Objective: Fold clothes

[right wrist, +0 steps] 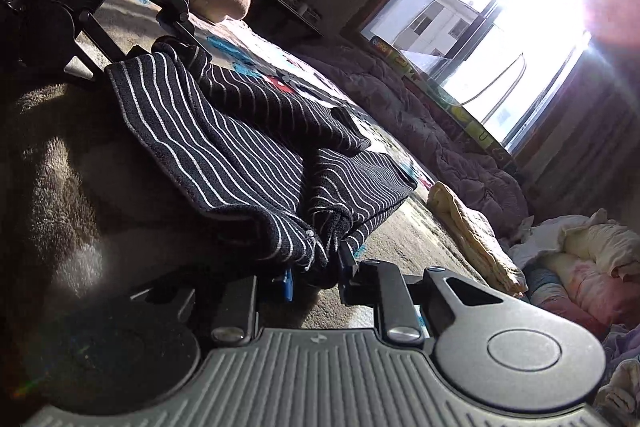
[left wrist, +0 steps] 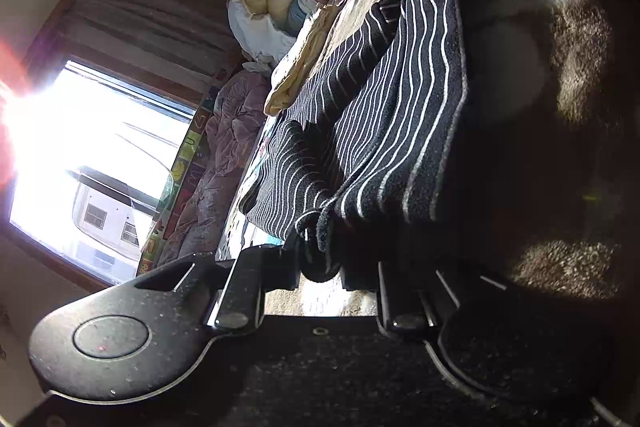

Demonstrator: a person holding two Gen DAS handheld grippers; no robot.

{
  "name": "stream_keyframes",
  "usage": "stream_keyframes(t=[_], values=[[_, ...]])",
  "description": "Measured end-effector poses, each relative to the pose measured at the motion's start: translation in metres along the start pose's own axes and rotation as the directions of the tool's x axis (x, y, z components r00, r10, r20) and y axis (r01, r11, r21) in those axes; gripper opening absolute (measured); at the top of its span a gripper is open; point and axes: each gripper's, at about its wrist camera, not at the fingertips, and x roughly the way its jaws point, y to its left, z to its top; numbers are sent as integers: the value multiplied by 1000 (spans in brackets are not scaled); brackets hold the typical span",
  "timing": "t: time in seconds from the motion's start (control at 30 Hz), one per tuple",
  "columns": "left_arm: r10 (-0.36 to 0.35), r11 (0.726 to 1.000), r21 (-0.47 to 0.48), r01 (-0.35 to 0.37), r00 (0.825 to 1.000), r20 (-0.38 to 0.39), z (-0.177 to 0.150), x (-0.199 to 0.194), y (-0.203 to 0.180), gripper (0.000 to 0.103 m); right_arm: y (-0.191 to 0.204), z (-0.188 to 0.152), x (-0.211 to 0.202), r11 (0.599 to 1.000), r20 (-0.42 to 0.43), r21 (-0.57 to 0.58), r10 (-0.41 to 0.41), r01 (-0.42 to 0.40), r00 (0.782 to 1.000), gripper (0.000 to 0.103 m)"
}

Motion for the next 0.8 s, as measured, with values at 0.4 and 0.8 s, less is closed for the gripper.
stream_keyframes(t=[0.4, 0.8], values=[[-61, 997, -56, 61, 998, 6, 11, -55, 16, 10, -4, 11, -48, 998, 10, 48, 41, -42, 999, 17], [-96, 801, -568, 186, 978, 186, 9, -79, 91, 10, -44, 26, -105, 972, 160, 232, 6, -43, 987, 18]])
